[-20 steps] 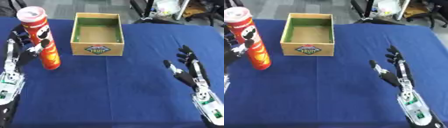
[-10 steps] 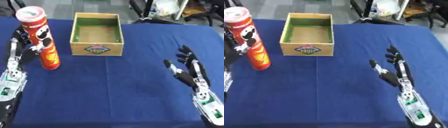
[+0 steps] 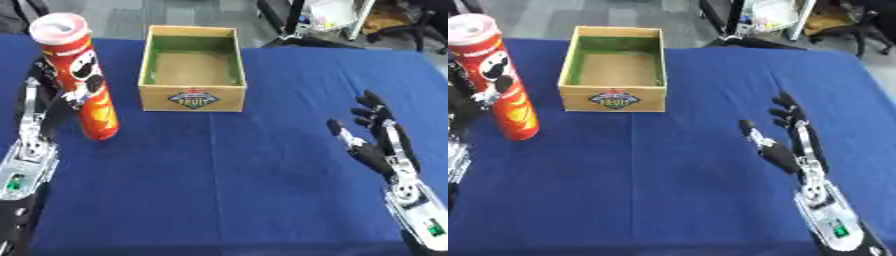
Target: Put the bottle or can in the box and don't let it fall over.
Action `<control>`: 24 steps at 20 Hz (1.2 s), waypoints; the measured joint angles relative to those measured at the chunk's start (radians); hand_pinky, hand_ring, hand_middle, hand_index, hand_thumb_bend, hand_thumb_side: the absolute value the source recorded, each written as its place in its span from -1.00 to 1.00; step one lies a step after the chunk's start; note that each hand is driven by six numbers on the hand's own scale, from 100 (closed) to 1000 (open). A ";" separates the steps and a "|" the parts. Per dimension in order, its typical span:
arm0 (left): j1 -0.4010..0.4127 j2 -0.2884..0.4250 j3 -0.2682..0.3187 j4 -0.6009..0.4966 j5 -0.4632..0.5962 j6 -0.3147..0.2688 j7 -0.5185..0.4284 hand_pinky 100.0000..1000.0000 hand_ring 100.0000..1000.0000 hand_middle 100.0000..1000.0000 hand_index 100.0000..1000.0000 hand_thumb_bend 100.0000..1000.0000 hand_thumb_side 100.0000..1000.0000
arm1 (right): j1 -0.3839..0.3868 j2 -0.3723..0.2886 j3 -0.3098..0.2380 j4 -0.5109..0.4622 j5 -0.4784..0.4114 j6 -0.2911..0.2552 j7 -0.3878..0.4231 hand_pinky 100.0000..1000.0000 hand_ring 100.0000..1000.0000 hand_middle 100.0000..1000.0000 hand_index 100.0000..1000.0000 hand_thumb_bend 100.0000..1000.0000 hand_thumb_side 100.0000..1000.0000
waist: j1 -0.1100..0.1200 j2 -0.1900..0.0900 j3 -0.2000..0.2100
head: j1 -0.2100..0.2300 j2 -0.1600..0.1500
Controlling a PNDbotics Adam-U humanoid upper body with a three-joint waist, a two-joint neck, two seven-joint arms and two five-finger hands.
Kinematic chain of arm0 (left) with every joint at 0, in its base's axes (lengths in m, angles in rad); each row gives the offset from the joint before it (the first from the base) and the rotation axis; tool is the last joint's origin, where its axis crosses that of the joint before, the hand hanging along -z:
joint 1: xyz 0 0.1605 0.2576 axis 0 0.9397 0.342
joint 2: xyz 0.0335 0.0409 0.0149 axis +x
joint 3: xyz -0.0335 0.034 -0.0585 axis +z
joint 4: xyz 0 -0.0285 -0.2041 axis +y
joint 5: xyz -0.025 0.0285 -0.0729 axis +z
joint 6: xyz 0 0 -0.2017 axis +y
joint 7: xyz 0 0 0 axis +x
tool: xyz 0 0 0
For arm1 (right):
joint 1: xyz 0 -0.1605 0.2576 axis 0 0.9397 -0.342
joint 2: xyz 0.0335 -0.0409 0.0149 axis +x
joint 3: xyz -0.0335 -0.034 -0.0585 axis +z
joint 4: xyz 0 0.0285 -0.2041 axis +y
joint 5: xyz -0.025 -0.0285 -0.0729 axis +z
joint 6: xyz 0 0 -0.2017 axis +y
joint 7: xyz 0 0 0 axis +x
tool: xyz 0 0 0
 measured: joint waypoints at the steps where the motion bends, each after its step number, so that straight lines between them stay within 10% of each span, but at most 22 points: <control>1: 0.000 0.000 0.000 0.003 0.003 -0.004 -0.002 0.31 0.24 0.32 0.76 0.67 -0.25 | 0.000 0.000 0.000 0.000 0.000 0.000 0.000 0.66 0.68 0.75 1.00 0.04 -0.12 | 0.000 0.000 0.000 | 0.000 0.000; 16: 0.001 0.000 -0.006 0.022 -0.011 -0.034 -0.118 0.23 0.13 0.18 0.73 0.48 -0.45 | 0.000 0.000 0.002 0.000 -0.009 0.000 0.000 0.66 0.68 0.75 1.00 0.01 -0.11 | -0.001 0.000 0.001 | -0.004 0.000; 24: 0.000 0.000 -0.006 0.027 -0.016 -0.051 -0.176 0.02 -0.10 -0.10 0.53 -0.03 -0.79 | 0.000 0.000 0.002 0.000 -0.010 0.001 0.001 0.66 0.68 0.76 1.00 0.00 -0.12 | -0.003 0.000 0.003 | -0.008 0.000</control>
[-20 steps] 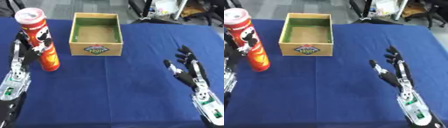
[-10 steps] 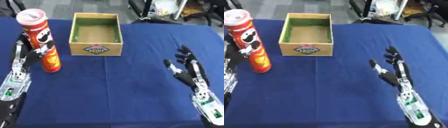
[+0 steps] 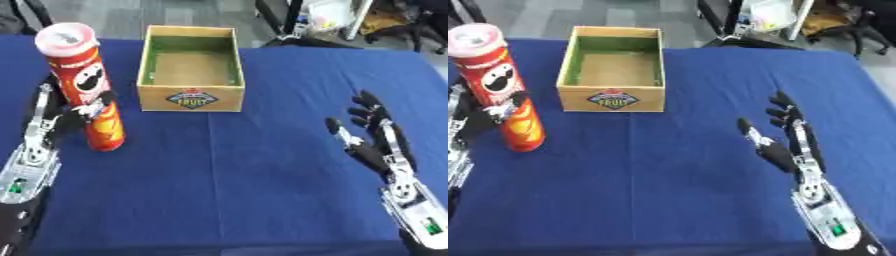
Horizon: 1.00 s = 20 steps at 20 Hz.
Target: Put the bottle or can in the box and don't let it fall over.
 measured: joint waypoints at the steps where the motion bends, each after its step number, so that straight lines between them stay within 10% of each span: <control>1: 0.000 0.000 0.000 0.000 0.001 -0.002 -0.006 -0.02 -0.15 -0.15 0.48 -0.16 -0.90 | 0.000 0.000 0.000 0.000 0.000 0.000 0.000 0.66 0.68 0.76 1.00 0.00 -0.12 | 0.000 0.000 0.000 | 0.000 0.000; 11: 0.000 -0.004 0.000 -0.003 0.043 -0.008 -0.032 -0.48 -0.63 -0.66 0.09 -1.00 -1.00 | 0.000 0.000 0.000 0.000 -0.006 0.000 0.000 0.66 0.68 0.76 1.00 -0.01 -0.12 | 0.000 0.000 0.000 | -0.004 0.000; 20: -0.013 0.004 -0.011 -0.091 0.032 0.033 -0.014 -0.75 -0.86 -0.90 -0.12 -1.00 -1.00 | 0.000 0.000 0.000 0.000 -0.007 0.001 -0.001 0.66 0.68 0.76 1.00 -0.01 -0.12 | 0.000 0.000 -0.002 | -0.010 0.000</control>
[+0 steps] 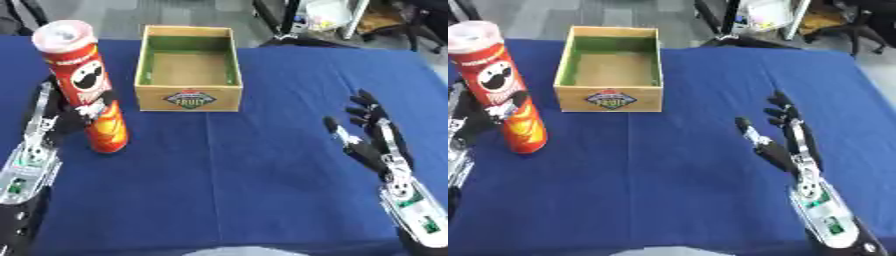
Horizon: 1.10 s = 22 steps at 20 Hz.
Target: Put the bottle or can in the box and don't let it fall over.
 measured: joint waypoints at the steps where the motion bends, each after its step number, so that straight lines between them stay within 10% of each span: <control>1: -0.008 0.006 -0.002 -0.016 -0.003 0.007 0.000 -0.75 -0.86 -0.90 -0.12 -1.00 -1.00 | 0.000 0.000 0.000 0.000 0.000 0.000 0.000 0.66 0.68 0.76 1.00 -0.01 -0.12 | 0.000 0.000 0.000 | 0.000 0.000; 11: -0.209 0.051 -0.024 -0.041 0.004 0.089 0.029 -0.76 -0.86 -0.91 -0.12 -1.00 -1.00 | -0.002 0.000 0.006 0.002 0.000 0.002 0.005 0.66 0.68 0.76 1.00 -0.02 -0.10 | 0.003 0.000 -0.030 | 0.003 0.000; 22: -0.394 0.016 -0.049 0.259 -0.021 0.086 0.173 -0.75 -0.84 -0.90 -0.11 -1.00 -1.00 | -0.019 0.017 0.036 0.006 -0.009 -0.001 0.035 0.66 0.68 0.76 1.00 -0.02 -0.10 | 0.000 0.018 -0.107 | 0.047 -0.003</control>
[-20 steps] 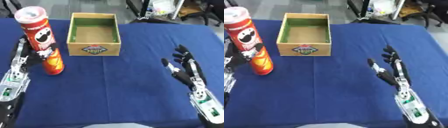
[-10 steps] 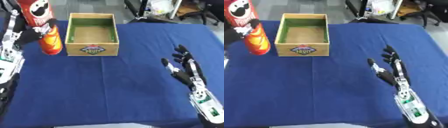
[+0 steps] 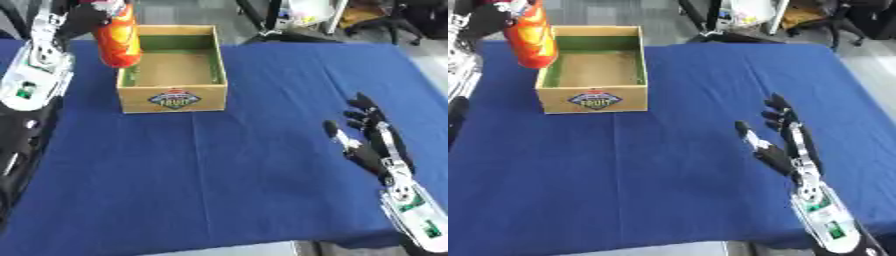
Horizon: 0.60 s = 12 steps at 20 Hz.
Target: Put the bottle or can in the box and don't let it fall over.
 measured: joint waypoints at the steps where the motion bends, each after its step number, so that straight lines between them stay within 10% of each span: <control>1: -0.009 -0.004 0.000 0.033 -0.007 -0.005 0.017 -0.74 -0.84 -0.90 -0.11 -1.00 -1.00 | -0.002 0.001 0.002 0.000 0.000 -0.001 0.003 0.66 0.68 0.76 1.00 -0.02 -0.10 | 0.000 0.001 -0.005 | 0.004 -0.002; 12: -0.048 -0.032 0.014 0.251 -0.055 -0.099 0.059 -0.64 -0.80 -0.86 -0.07 -0.93 -1.00 | -0.010 0.010 0.014 0.000 -0.008 -0.007 0.019 0.67 0.68 0.76 1.00 -0.03 -0.10 | -0.003 0.007 -0.033 | 0.027 -0.016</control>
